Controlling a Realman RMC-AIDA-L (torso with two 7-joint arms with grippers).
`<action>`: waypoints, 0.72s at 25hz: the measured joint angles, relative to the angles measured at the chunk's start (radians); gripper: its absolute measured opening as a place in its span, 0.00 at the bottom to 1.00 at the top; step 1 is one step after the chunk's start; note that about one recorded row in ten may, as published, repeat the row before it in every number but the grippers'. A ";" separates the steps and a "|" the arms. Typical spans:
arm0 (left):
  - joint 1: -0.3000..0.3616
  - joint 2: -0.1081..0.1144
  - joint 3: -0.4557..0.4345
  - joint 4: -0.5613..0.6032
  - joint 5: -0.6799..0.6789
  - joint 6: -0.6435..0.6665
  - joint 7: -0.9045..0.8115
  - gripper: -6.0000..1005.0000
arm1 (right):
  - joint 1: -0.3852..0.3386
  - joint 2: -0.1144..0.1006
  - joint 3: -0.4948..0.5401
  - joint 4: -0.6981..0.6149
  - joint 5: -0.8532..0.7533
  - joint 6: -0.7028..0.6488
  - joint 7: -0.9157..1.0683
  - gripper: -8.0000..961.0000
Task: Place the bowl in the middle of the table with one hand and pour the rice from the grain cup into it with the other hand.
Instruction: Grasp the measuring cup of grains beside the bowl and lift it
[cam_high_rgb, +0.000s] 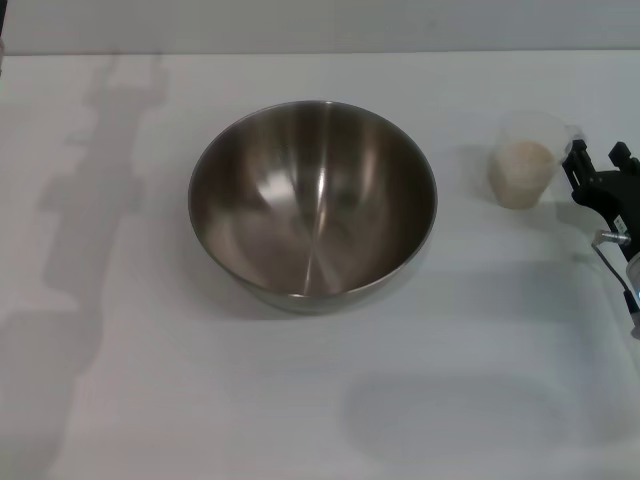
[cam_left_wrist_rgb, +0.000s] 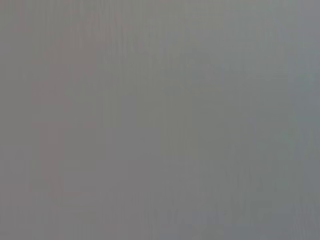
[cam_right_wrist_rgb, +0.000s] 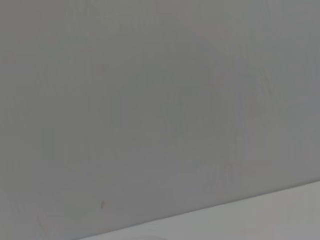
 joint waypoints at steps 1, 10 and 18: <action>0.000 0.000 0.000 0.000 0.000 0.000 0.000 0.57 | 0.002 0.000 0.000 -0.001 0.000 0.000 0.000 0.52; -0.003 0.000 0.000 0.000 0.000 0.012 0.000 0.57 | 0.010 0.000 0.000 -0.009 0.000 0.001 0.000 0.51; 0.000 0.000 0.000 0.000 0.000 0.030 -0.006 0.57 | 0.014 0.000 -0.001 -0.015 -0.003 0.002 0.000 0.23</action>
